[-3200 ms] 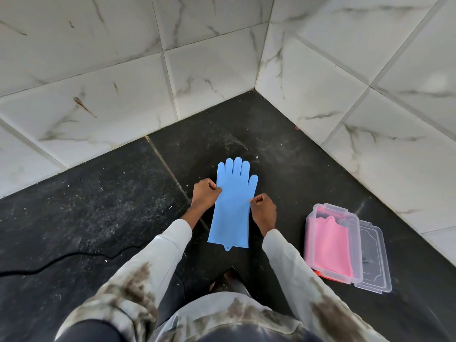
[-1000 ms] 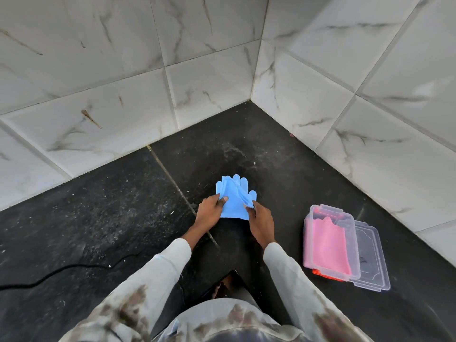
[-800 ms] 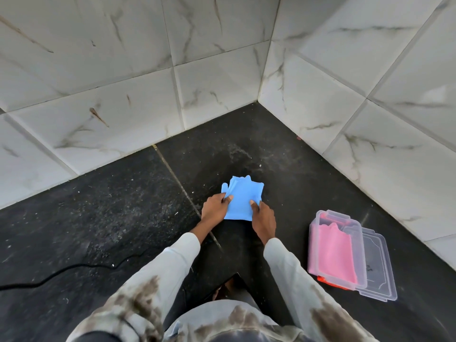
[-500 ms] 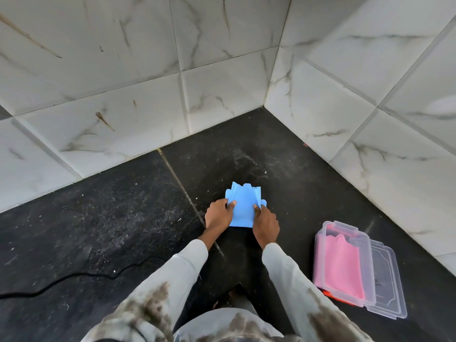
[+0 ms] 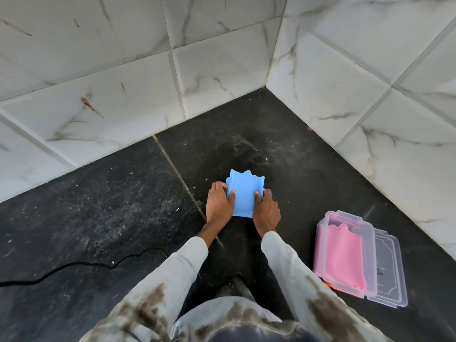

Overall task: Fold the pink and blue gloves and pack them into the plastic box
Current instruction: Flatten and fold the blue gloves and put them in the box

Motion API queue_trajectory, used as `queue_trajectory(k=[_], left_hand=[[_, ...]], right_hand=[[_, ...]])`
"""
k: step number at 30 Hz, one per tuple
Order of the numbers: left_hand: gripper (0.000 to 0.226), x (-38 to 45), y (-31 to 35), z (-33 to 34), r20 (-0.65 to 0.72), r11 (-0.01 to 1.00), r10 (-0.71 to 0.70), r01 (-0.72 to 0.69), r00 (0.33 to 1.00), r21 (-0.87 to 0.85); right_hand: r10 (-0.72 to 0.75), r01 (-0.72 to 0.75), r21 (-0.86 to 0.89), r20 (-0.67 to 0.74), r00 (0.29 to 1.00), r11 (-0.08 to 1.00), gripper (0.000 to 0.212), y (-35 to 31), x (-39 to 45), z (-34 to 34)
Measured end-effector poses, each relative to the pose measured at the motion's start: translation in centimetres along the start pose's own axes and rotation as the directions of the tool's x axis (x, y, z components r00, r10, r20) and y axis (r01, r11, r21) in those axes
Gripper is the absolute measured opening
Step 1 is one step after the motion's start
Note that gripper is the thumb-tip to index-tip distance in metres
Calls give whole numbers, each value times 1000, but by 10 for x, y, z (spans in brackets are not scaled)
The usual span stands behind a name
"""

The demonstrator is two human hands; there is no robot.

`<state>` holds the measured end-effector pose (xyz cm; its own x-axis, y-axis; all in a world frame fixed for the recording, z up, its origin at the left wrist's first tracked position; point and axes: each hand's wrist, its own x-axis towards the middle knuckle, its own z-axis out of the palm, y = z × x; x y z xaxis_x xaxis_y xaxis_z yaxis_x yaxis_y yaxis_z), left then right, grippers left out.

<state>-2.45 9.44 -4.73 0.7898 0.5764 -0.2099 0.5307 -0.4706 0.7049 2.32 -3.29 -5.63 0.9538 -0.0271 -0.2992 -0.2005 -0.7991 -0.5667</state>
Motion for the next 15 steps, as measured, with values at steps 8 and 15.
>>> queue_trajectory(k=[8,15], left_hand=[[48,23,14,-6,153,970,-192,212,969,-121],[47,16,22,-7,264,946,-130,199,956,-254]], right_hand=[[28,-27,88,-5,1000,996,42,-8,-2,-4],[61,-60,193,2,998,979,40,-5,-6,-8]])
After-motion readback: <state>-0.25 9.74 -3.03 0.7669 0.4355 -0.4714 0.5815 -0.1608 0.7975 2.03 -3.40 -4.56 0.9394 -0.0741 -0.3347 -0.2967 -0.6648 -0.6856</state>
